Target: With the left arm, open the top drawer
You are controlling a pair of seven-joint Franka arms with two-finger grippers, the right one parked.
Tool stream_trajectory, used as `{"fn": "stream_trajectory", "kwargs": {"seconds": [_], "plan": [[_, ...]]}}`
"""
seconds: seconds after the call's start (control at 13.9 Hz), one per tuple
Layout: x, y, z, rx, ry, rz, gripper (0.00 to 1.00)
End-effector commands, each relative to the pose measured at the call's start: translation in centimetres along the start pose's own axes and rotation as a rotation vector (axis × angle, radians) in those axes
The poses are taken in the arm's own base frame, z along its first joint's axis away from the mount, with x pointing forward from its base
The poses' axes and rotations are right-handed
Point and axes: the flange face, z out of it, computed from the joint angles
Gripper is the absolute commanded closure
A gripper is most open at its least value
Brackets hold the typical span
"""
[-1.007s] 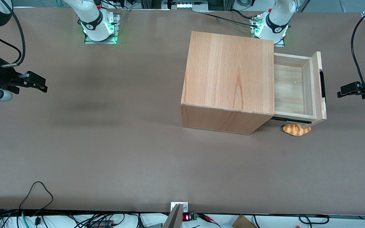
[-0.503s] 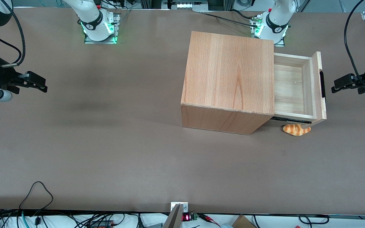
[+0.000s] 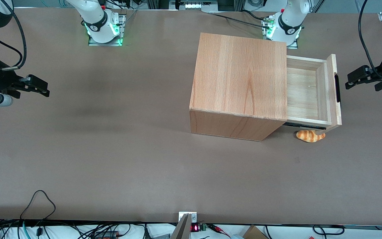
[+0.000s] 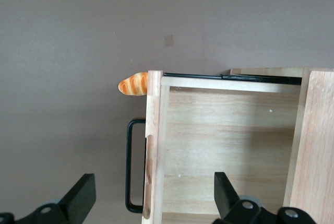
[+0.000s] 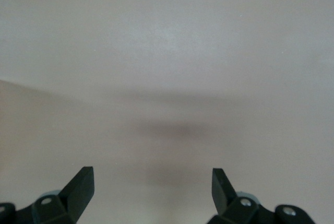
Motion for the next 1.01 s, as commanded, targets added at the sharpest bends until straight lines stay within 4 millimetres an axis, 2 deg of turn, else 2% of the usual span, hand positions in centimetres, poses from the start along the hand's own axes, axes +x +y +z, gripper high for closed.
{"fn": "stream_trajectory", "kwargs": {"seconds": [0.0,0.29,0.72,0.93], "plan": [[-1.0,-0.2,-1.2,0.017,-0.002,-0.01,0.0],[-1.1,-0.4,-1.7,0.017,0.007,-0.013,0.0],[-0.7,0.4,-3.3,-0.012,0.034,-0.018,0.0],[-0.4,0.3,-3.2,-0.012,0.029,-0.018,0.0]]}}
